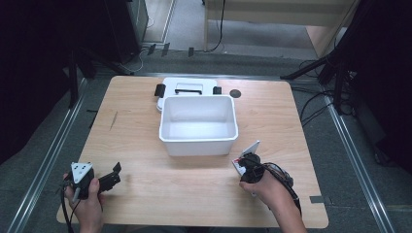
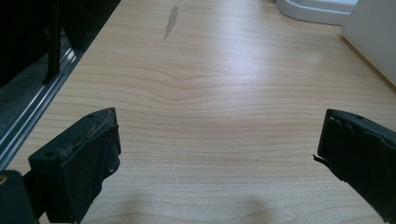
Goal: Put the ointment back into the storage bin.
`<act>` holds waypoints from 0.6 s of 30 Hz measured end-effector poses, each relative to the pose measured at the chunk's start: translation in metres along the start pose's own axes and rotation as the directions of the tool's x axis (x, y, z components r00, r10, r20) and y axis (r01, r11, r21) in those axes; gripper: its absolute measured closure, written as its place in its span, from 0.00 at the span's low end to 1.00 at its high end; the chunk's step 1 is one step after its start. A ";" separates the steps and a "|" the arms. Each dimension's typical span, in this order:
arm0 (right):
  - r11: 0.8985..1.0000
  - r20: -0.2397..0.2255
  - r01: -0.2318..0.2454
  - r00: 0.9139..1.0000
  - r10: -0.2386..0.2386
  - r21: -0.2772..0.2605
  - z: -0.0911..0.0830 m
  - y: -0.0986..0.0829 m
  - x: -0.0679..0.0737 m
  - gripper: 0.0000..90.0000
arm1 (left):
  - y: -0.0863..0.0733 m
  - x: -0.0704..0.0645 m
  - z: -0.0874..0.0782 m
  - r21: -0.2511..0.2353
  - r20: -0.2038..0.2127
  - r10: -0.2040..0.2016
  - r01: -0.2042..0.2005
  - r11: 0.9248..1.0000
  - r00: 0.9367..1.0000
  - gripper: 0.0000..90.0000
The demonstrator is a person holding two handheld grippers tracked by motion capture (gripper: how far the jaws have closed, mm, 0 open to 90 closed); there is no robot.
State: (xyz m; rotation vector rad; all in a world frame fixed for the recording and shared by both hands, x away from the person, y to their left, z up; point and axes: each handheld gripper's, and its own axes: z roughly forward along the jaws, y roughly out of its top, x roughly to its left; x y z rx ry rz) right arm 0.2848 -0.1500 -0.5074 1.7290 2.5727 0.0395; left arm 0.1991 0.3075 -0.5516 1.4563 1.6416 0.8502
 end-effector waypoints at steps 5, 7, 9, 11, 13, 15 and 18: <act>0.998 -0.003 0.055 0.998 -0.055 0.018 0.000 0.001 -0.001 0.79 | 0.000 0.001 0.000 0.002 0.004 -0.007 0.007 1.000 1.000 0.00; 0.998 -0.007 0.066 0.998 -0.066 0.017 0.000 0.001 -0.002 0.79 | 0.000 0.001 0.000 0.001 0.005 -0.009 0.009 1.000 1.000 0.00; 0.996 -0.006 0.082 0.997 -0.082 0.018 0.000 0.000 -0.002 0.79 | 0.000 0.001 0.000 0.001 0.005 -0.011 0.011 1.000 1.000 0.00; 0.996 -0.007 0.088 0.996 -0.088 0.016 0.000 0.000 -0.002 0.80 | 0.000 0.001 0.000 0.001 0.006 -0.014 0.014 1.000 1.000 0.00; 0.996 0.000 0.087 0.996 -0.087 0.013 0.000 0.000 -0.003 0.80 | 0.000 0.001 0.000 0.002 0.009 -0.015 0.015 1.000 1.000 0.00; 0.997 0.002 0.079 0.997 -0.079 -0.007 0.000 -0.001 -0.005 0.80 | 0.000 0.001 0.000 0.002 0.010 -0.016 0.016 1.000 1.000 0.00; 0.998 0.008 0.069 0.998 -0.069 -0.012 0.000 -0.004 -0.014 0.80 | 0.000 0.002 0.000 0.002 0.010 -0.018 0.018 1.000 1.000 0.00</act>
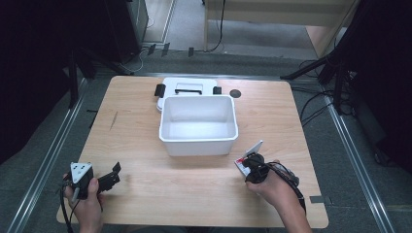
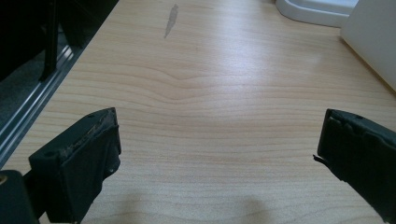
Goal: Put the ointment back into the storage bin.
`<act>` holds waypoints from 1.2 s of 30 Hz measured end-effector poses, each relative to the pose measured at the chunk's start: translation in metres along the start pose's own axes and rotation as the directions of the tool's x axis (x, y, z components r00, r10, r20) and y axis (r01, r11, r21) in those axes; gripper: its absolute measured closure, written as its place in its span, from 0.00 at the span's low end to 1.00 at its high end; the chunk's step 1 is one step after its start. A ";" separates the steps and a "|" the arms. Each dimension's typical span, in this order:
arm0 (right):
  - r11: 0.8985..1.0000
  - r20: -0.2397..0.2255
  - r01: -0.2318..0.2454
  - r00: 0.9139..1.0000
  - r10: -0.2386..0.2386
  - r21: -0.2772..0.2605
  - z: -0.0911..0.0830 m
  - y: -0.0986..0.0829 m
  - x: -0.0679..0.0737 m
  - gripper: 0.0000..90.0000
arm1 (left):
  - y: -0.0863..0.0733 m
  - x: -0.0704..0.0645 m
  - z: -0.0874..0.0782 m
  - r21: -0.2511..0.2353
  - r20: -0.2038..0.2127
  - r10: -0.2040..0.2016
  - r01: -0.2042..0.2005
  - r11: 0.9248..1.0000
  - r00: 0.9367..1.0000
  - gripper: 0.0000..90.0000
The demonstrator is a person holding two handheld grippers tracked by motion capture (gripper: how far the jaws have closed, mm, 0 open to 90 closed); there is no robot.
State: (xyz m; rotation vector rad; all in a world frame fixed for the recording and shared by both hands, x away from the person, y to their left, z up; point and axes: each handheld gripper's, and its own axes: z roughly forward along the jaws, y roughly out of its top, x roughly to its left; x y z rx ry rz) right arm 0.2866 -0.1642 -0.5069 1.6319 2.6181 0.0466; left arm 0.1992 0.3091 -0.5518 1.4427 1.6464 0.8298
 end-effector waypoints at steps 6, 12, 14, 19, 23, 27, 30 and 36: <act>0.999 -0.021 -0.037 0.999 0.037 -0.028 -0.009 -0.009 -0.020 0.80 | 0.000 0.000 0.000 0.001 -0.001 0.003 -0.003 1.000 1.000 0.00; 0.996 -0.032 -0.064 0.998 0.062 -0.057 -0.025 -0.011 -0.036 0.80 | 0.000 -0.001 0.000 0.000 -0.002 0.011 -0.011 1.000 1.000 0.00; 0.995 -0.034 -0.073 0.997 0.071 -0.070 -0.031 -0.010 -0.042 0.80 | 0.000 -0.001 0.000 0.000 -0.002 0.013 -0.013 1.000 1.000 0.00; 0.992 -0.048 -0.093 0.995 0.090 -0.086 -0.046 -0.005 -0.053 0.80 | 0.000 -0.001 0.000 0.001 -0.001 0.013 -0.013 1.000 1.000 0.00; 0.990 -0.059 -0.104 0.993 0.099 -0.099 -0.059 0.004 -0.063 0.80 | 0.000 -0.001 0.000 0.001 0.001 0.014 -0.014 1.000 1.000 0.00; 0.990 -0.072 -0.094 0.994 0.086 -0.108 -0.069 0.015 -0.068 0.80 | 0.000 -0.001 0.000 0.003 0.002 0.011 -0.011 1.000 1.000 0.00; 0.989 -0.072 -0.087 0.994 0.079 -0.118 -0.075 0.022 -0.069 0.80 | 0.000 -0.001 0.000 0.002 0.003 0.012 -0.012 1.000 1.000 0.00; 0.988 -0.070 -0.057 0.996 0.047 -0.142 -0.091 0.043 -0.065 0.80 | 0.000 -0.001 0.000 0.001 0.003 0.012 -0.012 1.000 1.000 0.00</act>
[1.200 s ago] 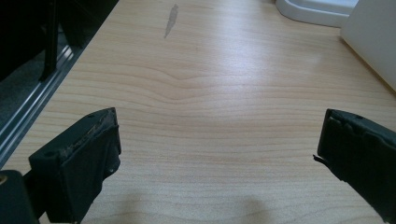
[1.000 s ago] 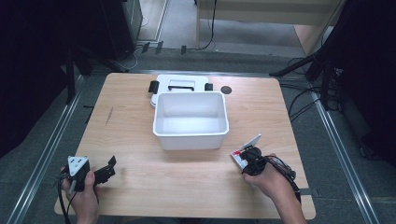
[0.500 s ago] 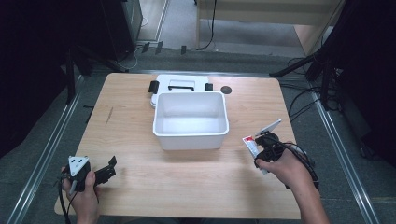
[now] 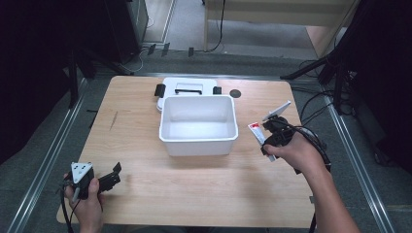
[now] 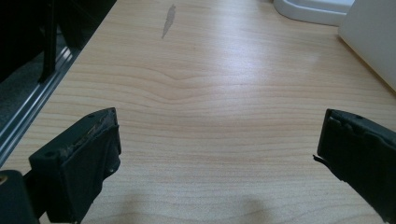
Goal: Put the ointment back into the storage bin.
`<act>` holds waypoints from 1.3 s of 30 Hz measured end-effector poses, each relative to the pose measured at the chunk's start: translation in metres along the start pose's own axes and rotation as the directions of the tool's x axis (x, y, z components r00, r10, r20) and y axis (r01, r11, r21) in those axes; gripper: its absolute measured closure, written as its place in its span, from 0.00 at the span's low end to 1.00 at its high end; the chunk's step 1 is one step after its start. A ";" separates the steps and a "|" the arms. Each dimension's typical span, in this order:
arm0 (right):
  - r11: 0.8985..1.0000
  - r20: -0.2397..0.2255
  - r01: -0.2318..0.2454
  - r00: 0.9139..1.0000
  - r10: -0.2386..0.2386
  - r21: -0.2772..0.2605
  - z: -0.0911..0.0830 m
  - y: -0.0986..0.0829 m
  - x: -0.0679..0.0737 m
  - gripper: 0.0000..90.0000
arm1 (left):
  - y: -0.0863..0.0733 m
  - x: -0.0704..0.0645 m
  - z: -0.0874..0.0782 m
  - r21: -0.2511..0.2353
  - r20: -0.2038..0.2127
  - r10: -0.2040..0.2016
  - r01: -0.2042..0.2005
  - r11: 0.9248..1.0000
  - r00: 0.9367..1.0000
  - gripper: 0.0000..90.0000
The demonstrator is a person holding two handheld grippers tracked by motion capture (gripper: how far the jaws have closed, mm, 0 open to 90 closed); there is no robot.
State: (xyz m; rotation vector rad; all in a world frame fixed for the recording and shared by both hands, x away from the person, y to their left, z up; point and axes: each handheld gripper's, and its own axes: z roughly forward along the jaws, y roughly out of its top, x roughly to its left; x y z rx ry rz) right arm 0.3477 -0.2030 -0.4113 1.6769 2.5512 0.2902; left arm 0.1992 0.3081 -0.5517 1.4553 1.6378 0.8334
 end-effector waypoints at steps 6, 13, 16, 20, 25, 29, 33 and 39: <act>1.000 -0.002 0.014 1.000 -0.014 -0.027 -0.012 0.017 0.005 0.80 | 0.000 0.000 0.000 0.001 0.003 -0.001 0.001 1.000 1.000 0.00; 0.997 -0.012 0.051 0.999 -0.052 -0.054 -0.025 0.032 0.015 0.80 | 0.000 0.000 0.000 0.000 0.005 -0.004 0.004 1.000 1.000 0.00; 0.996 -0.022 0.066 0.997 -0.068 -0.061 -0.031 0.039 0.020 0.80 | 0.000 0.000 0.000 0.000 0.005 -0.004 0.004 1.000 1.000 0.00; 0.994 -0.028 0.086 0.996 -0.088 -0.066 -0.035 0.047 0.027 0.80 | 0.000 0.000 0.000 0.002 0.004 -0.004 0.004 1.000 1.000 0.00; 0.990 -0.036 0.117 0.992 -0.120 -0.077 -0.038 0.056 0.039 0.80 | 0.000 0.000 0.000 0.001 0.006 -0.004 0.004 1.000 1.000 0.00; 0.983 -0.044 0.164 0.985 -0.169 -0.087 -0.038 0.064 0.047 0.80 | 0.000 0.000 0.000 0.002 0.006 -0.004 0.004 1.000 1.000 0.00; 0.961 -0.062 0.257 0.962 -0.264 -0.101 -0.037 0.069 0.056 0.80 | 0.000 0.000 0.000 0.002 0.008 -0.004 0.004 1.000 1.000 0.00; 0.904 -0.078 0.404 0.906 -0.417 -0.137 -0.036 0.072 0.068 0.80 | 0.000 0.001 0.000 0.003 0.009 -0.004 0.004 1.000 1.000 0.00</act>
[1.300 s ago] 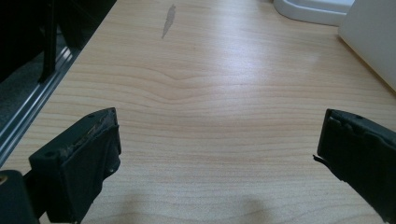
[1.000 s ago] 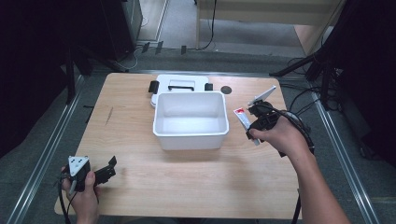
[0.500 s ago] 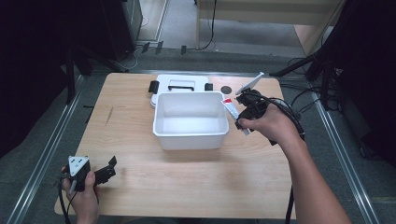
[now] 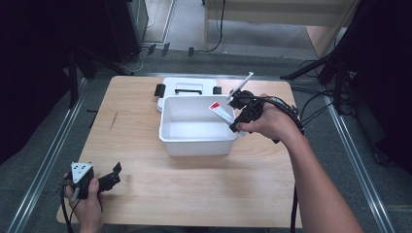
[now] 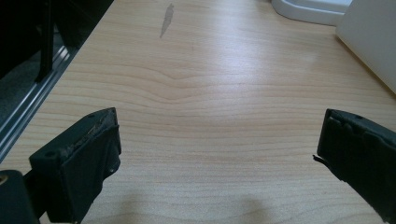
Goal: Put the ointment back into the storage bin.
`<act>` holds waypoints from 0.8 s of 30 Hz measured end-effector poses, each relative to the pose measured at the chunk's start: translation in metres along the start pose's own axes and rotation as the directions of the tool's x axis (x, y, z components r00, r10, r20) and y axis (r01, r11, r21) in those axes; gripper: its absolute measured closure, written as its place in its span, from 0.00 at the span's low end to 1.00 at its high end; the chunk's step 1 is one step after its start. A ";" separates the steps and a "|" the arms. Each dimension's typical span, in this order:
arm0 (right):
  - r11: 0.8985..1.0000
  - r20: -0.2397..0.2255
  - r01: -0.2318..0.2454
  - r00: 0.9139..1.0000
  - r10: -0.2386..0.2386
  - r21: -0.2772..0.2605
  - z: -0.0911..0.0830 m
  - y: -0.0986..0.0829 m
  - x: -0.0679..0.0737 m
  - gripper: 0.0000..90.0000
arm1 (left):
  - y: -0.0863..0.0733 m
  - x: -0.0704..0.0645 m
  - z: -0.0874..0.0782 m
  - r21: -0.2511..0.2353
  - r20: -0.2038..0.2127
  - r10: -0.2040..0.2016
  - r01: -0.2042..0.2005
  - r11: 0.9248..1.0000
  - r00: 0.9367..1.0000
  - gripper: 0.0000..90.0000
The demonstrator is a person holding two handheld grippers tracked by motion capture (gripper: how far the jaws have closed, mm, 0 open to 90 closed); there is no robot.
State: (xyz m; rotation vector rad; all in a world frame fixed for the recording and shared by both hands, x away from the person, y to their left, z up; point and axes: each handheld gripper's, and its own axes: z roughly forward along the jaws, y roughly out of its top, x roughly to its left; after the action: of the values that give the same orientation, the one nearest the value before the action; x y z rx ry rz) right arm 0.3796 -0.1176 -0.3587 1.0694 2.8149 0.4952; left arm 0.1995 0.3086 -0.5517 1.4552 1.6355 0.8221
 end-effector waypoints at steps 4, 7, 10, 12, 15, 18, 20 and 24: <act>0.991 -0.004 0.132 0.991 -0.132 -0.015 0.002 0.006 0.006 0.80 | 0.000 0.000 0.000 0.001 0.000 0.001 -0.001 1.000 1.000 0.00; 0.978 -0.011 0.207 0.978 -0.208 -0.012 0.006 0.009 0.009 0.80 | 0.000 0.000 0.000 0.001 0.000 0.000 0.000 1.000 1.000 0.00; 0.968 -0.019 0.251 0.968 -0.251 -0.001 0.010 0.013 0.009 0.80 | 0.000 0.000 0.000 0.000 0.001 0.000 0.000 1.000 1.000 0.00; 0.967 -0.022 0.256 0.966 -0.256 0.000 0.012 0.014 0.009 0.80 | 0.000 0.000 0.000 -0.001 0.001 0.000 0.000 1.000 1.000 0.00; 0.960 -0.051 0.280 0.959 -0.279 0.011 0.020 0.018 0.010 0.80 | 0.000 0.000 0.000 -0.002 0.002 -0.001 0.001 1.000 1.000 0.00; 0.951 -0.063 0.310 0.949 -0.308 0.019 0.026 0.020 0.012 0.80 | 0.000 0.000 0.000 -0.001 0.002 -0.001 0.001 1.000 1.000 0.00; 0.949 -0.067 0.314 0.948 -0.312 0.025 0.028 0.022 0.013 0.80 | 0.000 0.000 0.000 -0.001 0.003 -0.001 0.001 1.000 1.000 0.00; 0.940 -0.076 0.341 0.938 -0.337 0.034 0.034 0.025 0.013 0.80 | 0.000 0.000 0.000 -0.002 0.004 -0.001 0.001 1.000 1.000 0.00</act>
State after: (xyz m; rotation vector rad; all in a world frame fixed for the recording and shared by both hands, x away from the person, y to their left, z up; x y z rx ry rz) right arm 0.3922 -0.0824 -0.3826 0.5581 2.9947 0.4381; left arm 0.1997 0.3087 -0.5519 1.4533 1.6318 0.8197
